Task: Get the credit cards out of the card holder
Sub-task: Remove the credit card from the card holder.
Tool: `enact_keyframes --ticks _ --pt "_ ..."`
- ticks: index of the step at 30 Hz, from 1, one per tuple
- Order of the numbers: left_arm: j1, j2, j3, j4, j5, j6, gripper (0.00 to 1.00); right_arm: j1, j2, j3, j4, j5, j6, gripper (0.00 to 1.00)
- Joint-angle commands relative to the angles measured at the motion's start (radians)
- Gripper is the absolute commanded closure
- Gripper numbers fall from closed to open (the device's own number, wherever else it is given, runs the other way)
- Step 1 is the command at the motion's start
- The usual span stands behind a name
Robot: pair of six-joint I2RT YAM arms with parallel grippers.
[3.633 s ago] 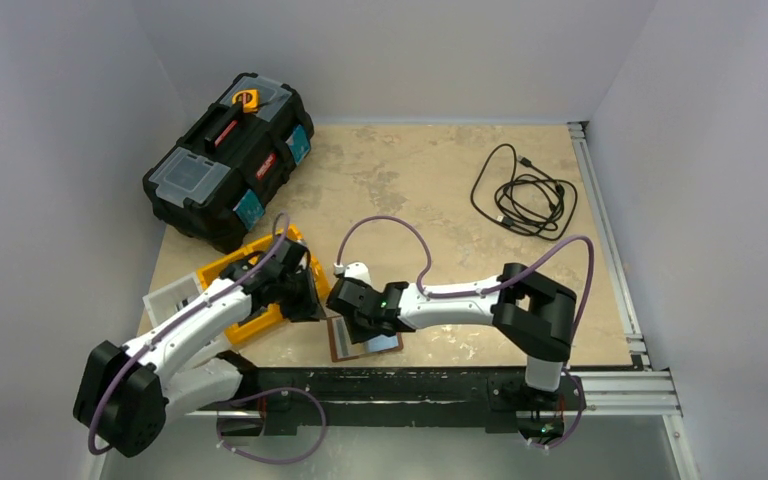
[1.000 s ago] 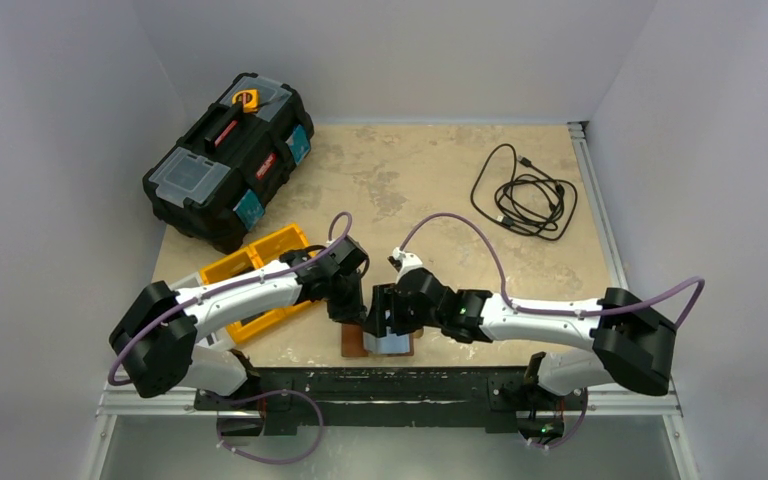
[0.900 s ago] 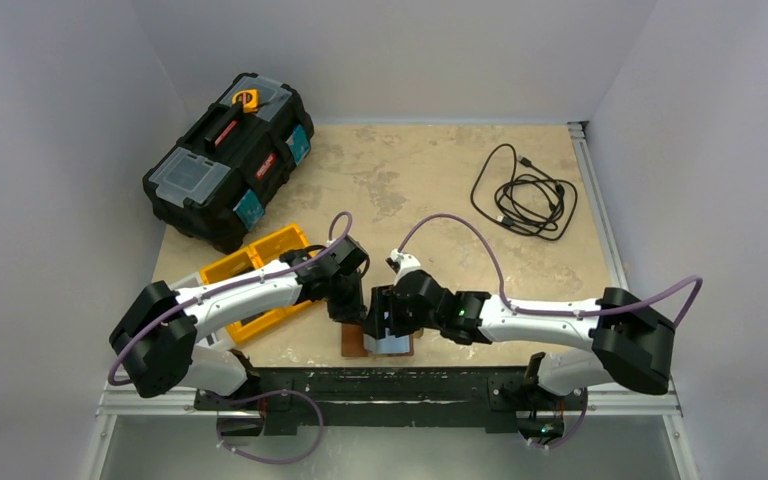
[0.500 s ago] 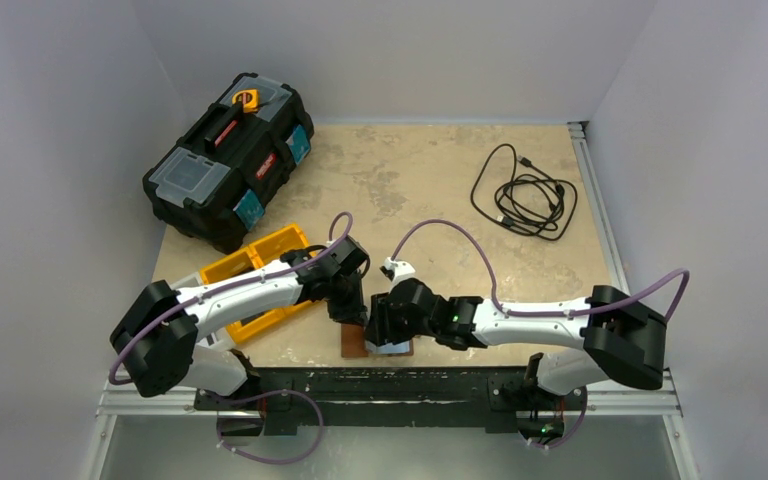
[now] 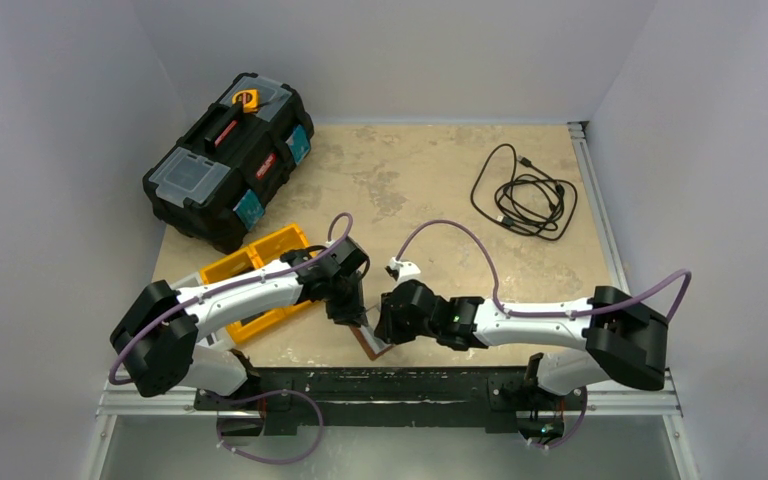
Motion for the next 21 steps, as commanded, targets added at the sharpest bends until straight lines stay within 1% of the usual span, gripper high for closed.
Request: enact_keyframes --ticks 1,4,7,9,16,21 --pt "-0.008 -0.022 0.032 -0.006 -0.012 0.021 0.80 0.001 -0.041 0.004 -0.005 0.019 0.035 0.85" --pt "-0.006 -0.019 0.034 0.001 -0.008 0.026 0.80 0.001 -0.042 0.012 -0.021 0.028 0.038 0.86" --pt "-0.005 -0.019 0.036 -0.003 -0.013 0.028 0.80 0.004 -0.018 0.048 -0.058 0.067 -0.015 0.72" --pt "0.005 -0.030 0.037 -0.025 -0.041 0.029 0.77 0.013 0.006 0.065 -0.072 0.078 -0.036 0.68" --pt "0.163 -0.145 -0.003 -0.071 -0.031 0.099 0.72 0.098 0.102 0.180 -0.185 0.206 -0.127 0.54" --pt "0.243 -0.192 -0.007 -0.102 -0.026 0.143 0.72 0.129 0.198 0.265 -0.262 0.255 -0.182 0.51"
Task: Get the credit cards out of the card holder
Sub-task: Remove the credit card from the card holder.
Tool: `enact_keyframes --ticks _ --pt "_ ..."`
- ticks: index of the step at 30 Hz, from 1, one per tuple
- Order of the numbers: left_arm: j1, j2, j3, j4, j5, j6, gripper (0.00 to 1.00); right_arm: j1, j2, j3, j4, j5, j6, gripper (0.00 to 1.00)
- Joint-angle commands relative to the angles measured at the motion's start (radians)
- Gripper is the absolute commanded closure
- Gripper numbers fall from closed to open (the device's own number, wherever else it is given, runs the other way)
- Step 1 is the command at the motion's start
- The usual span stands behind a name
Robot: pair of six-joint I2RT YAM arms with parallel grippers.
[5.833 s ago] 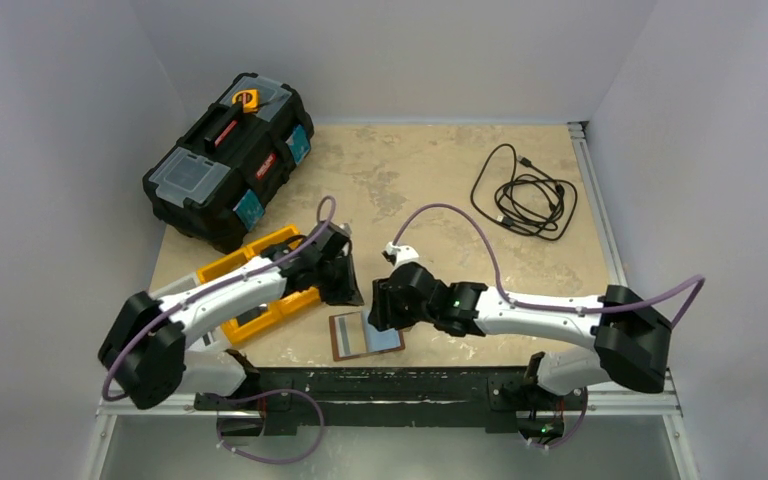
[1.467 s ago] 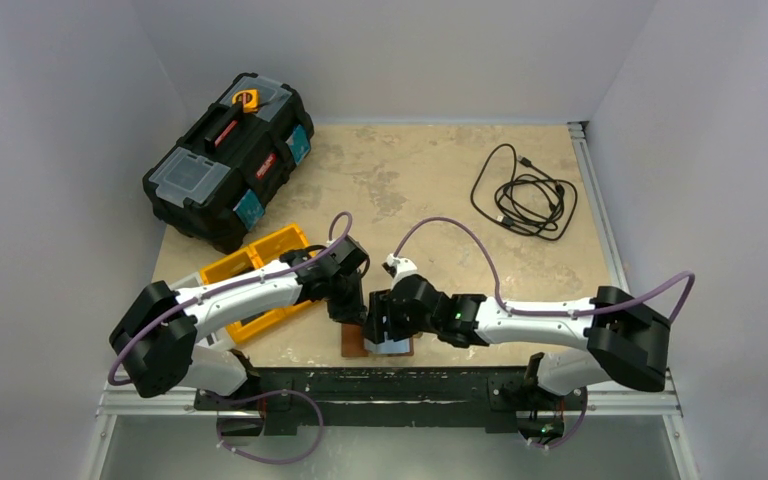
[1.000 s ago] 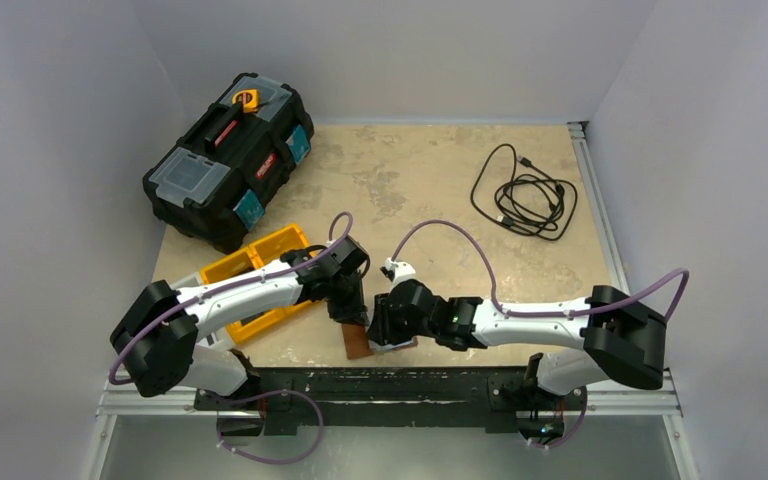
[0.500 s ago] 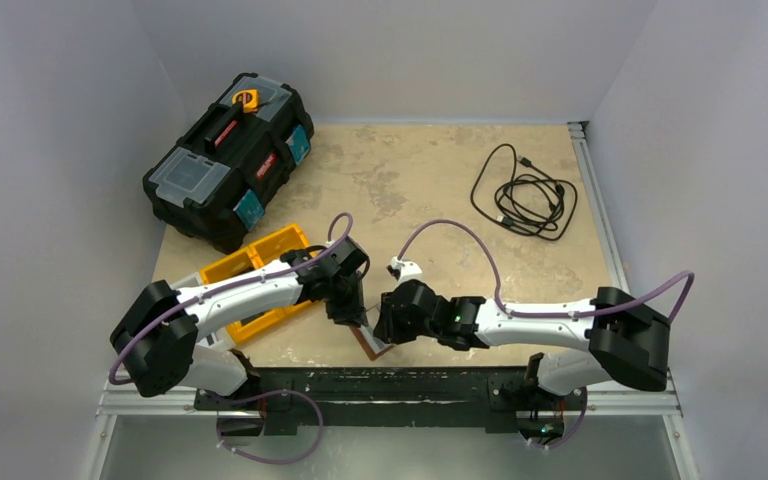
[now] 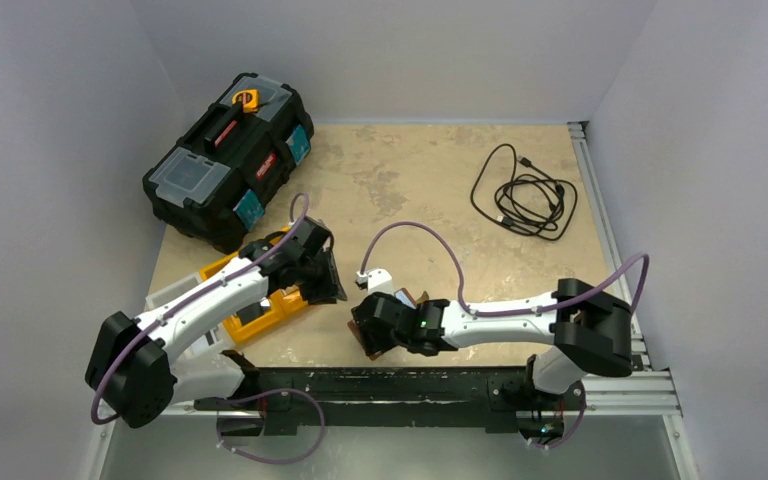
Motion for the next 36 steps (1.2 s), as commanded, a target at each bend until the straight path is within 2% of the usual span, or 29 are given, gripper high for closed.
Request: enact_keyframes --ticks 1,12,21,23,25,36 --pt "0.057 -0.047 -0.006 -0.037 0.003 0.065 0.72 0.027 0.072 0.107 -0.111 0.110 -0.076 0.50" --pt "0.111 -0.072 -0.016 -0.037 0.029 0.092 0.72 0.071 0.216 0.242 -0.278 0.190 -0.100 0.49" --pt "0.119 -0.072 -0.018 -0.027 0.040 0.096 0.73 0.084 0.260 0.284 -0.331 0.217 -0.101 0.49" --pt "0.120 -0.072 -0.019 -0.024 0.042 0.098 0.73 0.085 0.267 0.288 -0.341 0.216 -0.086 0.54" --pt "0.121 -0.073 -0.020 -0.023 0.044 0.099 0.73 0.084 0.265 0.288 -0.343 0.211 -0.075 0.62" --pt "0.121 -0.073 -0.031 -0.008 0.059 0.103 0.73 0.083 0.232 0.311 -0.347 0.218 -0.067 0.89"
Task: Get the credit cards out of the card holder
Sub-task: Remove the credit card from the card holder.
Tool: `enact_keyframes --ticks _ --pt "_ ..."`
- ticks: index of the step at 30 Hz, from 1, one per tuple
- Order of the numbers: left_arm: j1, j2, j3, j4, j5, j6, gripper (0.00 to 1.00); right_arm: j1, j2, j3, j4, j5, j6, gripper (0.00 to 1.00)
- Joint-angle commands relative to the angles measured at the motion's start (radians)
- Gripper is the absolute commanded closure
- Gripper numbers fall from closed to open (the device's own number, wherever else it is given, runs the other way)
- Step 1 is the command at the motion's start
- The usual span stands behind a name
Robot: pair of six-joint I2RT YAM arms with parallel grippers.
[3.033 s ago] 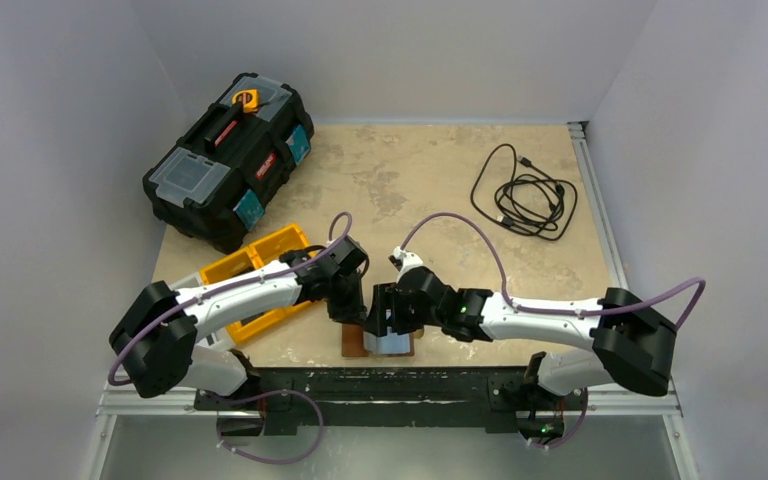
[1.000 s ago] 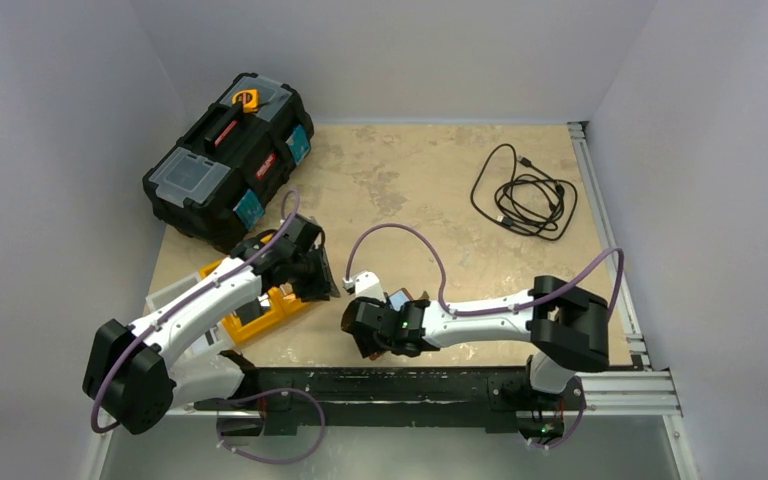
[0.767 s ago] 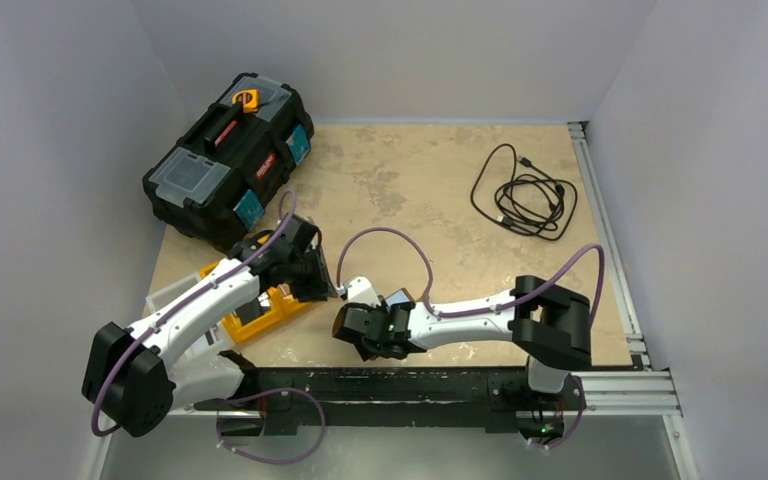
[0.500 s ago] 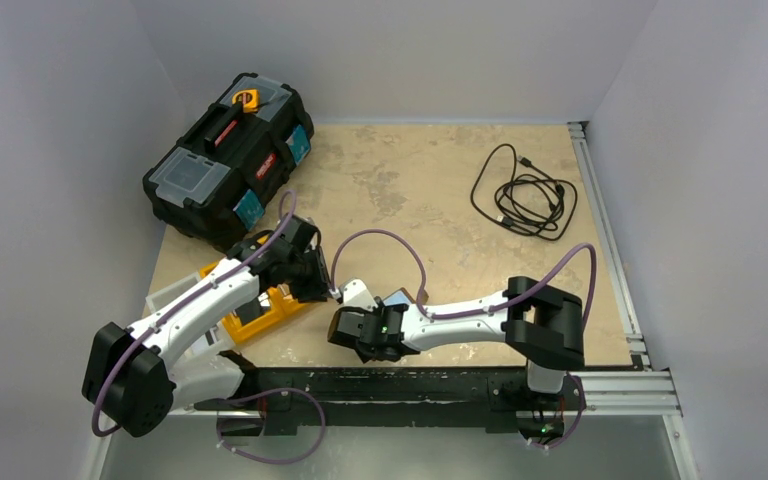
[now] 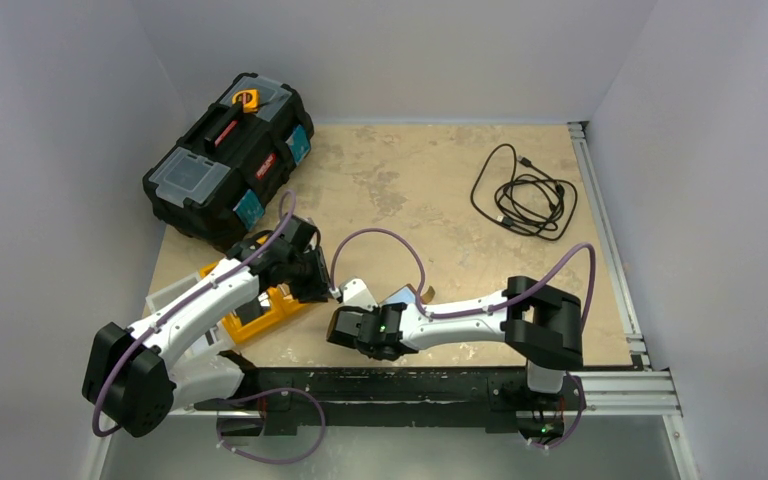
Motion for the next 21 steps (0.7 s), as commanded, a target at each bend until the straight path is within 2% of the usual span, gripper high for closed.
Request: enact_keyframes --ticks 1,7,14,21 --pt "0.008 -0.019 -0.014 0.029 0.021 0.026 0.73 0.003 -0.029 0.046 -0.023 0.036 0.019 0.91" --pt "0.007 -0.020 -0.026 0.042 0.036 0.029 0.73 -0.001 -0.042 0.058 -0.054 0.072 0.051 1.00" --pt "0.006 -0.011 -0.056 0.090 0.089 0.029 0.74 -0.012 -0.081 0.077 -0.091 0.104 0.074 1.00" --pt "-0.024 0.016 -0.092 0.159 0.132 0.008 0.79 -0.035 -0.100 0.092 -0.118 0.115 0.091 1.00"
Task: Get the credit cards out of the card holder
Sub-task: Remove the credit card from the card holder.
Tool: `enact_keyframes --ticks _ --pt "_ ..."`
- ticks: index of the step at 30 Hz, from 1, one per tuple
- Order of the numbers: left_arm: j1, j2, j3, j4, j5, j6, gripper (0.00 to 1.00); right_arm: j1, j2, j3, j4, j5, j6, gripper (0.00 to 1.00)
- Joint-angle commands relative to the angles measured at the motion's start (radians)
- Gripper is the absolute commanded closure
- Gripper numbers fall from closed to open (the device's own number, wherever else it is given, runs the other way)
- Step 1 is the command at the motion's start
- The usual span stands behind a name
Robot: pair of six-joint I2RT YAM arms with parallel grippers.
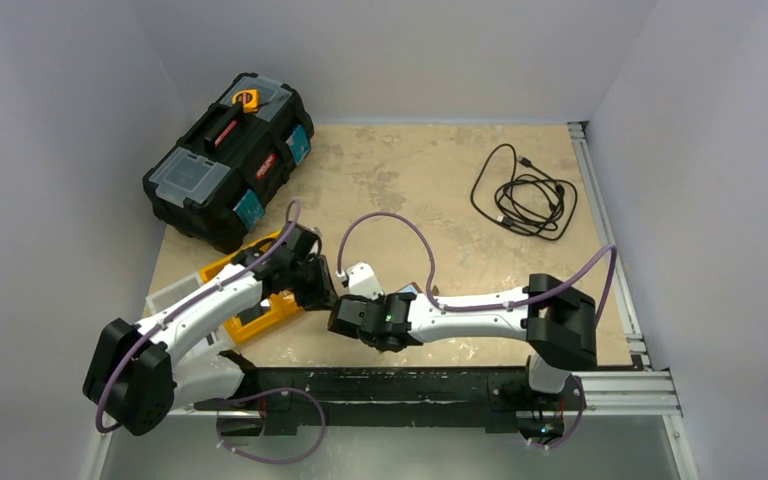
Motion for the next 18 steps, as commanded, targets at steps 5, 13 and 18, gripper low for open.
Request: enact_keyframes --ticks 5,13,18 --pt "-0.075 0.069 -0.014 0.121 0.053 -0.022 0.82 -0.038 -0.047 0.033 -0.030 0.033 0.028 1.00" --pt "-0.169 0.194 -0.017 0.262 0.091 -0.092 0.81 -0.171 -0.156 -0.146 0.126 -0.096 0.002 0.72" --pt "-0.196 0.256 -0.019 0.326 0.105 -0.121 0.77 -0.290 -0.211 -0.250 0.183 -0.129 0.002 0.57"
